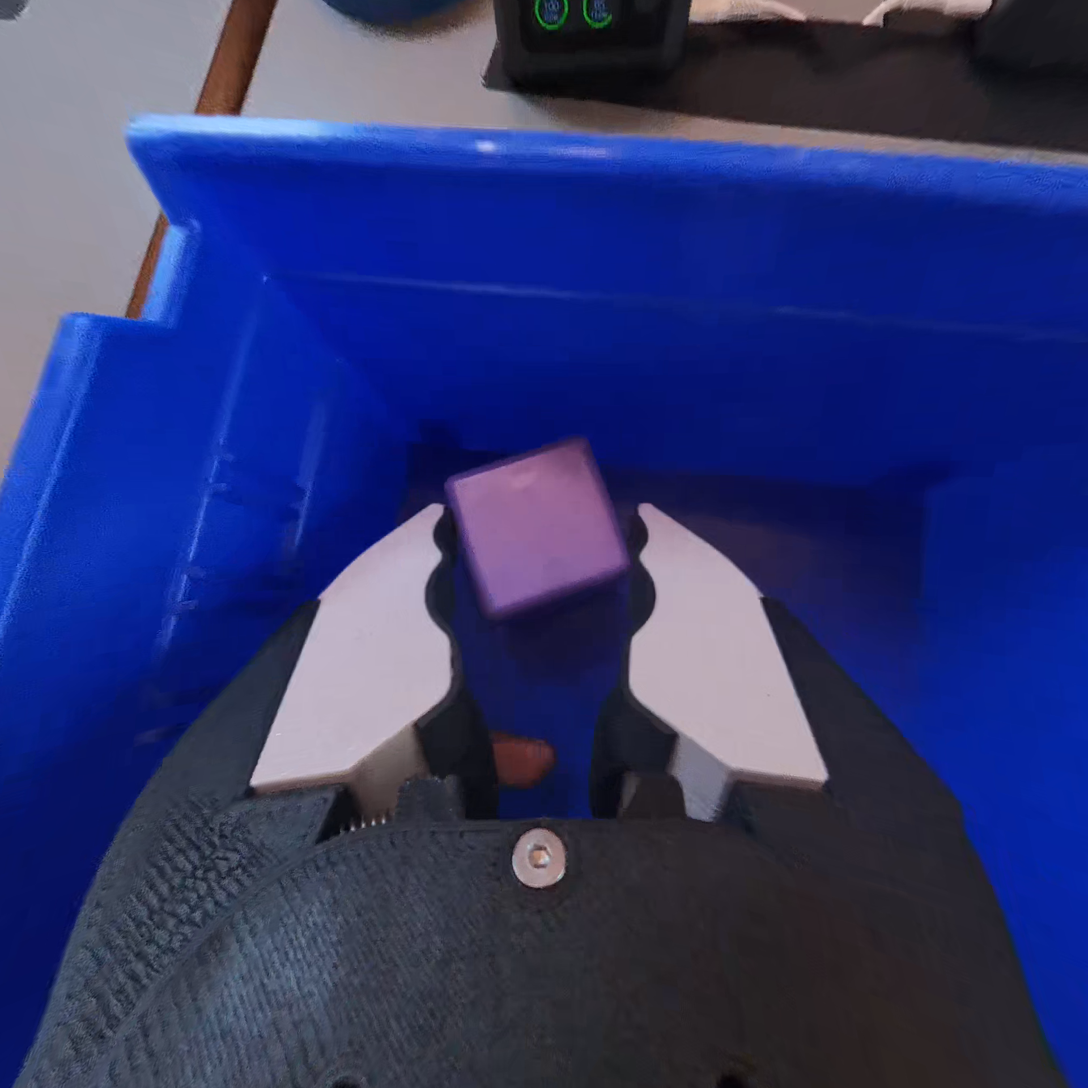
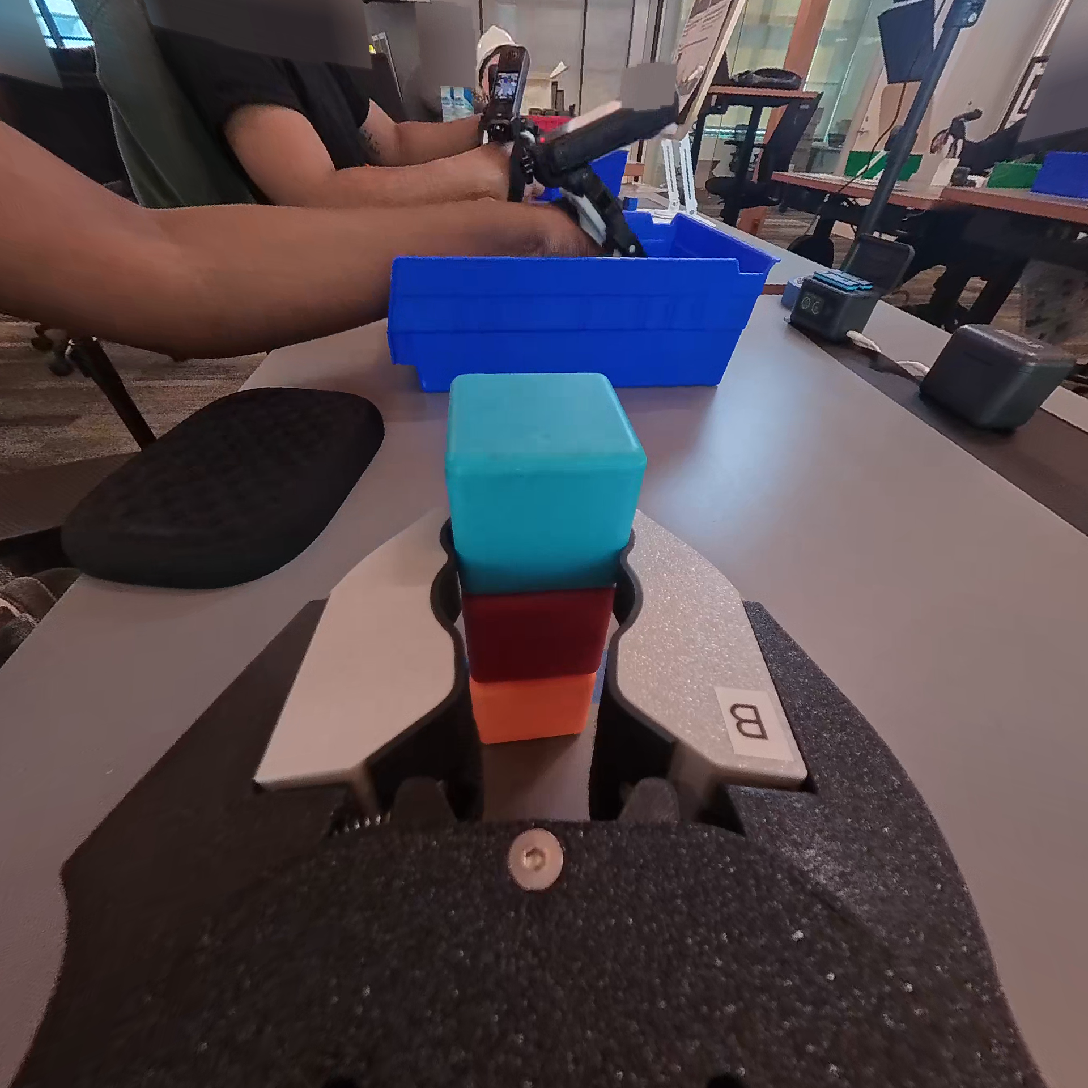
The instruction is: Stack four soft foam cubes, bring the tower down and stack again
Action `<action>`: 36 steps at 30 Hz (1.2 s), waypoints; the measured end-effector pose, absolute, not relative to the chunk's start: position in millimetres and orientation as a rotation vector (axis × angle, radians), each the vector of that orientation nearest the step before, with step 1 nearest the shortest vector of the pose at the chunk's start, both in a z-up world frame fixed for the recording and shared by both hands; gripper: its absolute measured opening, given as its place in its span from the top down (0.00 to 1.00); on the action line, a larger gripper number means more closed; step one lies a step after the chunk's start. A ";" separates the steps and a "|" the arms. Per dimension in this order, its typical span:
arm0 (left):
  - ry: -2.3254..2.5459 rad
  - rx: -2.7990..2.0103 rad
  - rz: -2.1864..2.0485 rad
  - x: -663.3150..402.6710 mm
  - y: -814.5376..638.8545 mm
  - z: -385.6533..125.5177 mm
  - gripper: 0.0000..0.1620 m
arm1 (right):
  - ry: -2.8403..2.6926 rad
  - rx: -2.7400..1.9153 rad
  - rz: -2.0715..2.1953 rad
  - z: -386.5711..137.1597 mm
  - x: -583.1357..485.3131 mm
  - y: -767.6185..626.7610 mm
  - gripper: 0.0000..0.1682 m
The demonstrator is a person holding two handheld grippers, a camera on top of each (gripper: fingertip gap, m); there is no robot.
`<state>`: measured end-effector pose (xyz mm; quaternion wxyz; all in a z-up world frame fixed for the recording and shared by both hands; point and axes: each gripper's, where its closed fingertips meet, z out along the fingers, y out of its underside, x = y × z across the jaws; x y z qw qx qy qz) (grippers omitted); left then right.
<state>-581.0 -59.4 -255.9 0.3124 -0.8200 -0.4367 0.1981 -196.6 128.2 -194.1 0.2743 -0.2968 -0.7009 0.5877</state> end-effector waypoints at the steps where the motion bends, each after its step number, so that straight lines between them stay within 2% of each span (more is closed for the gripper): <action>1: -1.141 -2.152 0.532 -581.2 -59.1 -255.7 0.66 | -1.884 -0.798 1.580 -194.2 -196.6 128.3 0.70; 5: -1.082 -2.108 0.567 -574.4 -61.0 -236.8 0.67 | -1.881 -0.796 1.584 -194.1 -196.4 128.6 0.70; 9: -0.819 -1.954 0.582 -543.9 -42.3 -161.7 0.67 | -1.879 -0.790 1.589 -194.1 -196.6 128.1 0.70; 13: -0.362 -1.833 0.396 -449.8 8.0 -72.9 0.67 | -1.881 -0.786 1.596 -194.0 -196.5 128.0 0.71; 17: 0.139 -1.800 0.169 -329.0 60.2 -32.0 0.67 | -1.882 -0.786 1.597 -194.0 -196.4 128.2 0.70; 24: 0.688 -1.850 -0.211 -200.7 120.5 -69.0 0.67 | -1.884 -0.781 1.600 -193.9 -195.8 128.2 0.71; 28: 0.834 -1.911 -0.265 -185.2 139.2 -102.7 0.67 | -1.887 -0.778 1.604 -193.9 -195.5 128.1 0.71; 36: 0.952 -1.997 -0.343 -173.7 137.1 -125.8 0.67 | -1.890 -0.770 1.607 -193.8 -195.4 127.9 0.71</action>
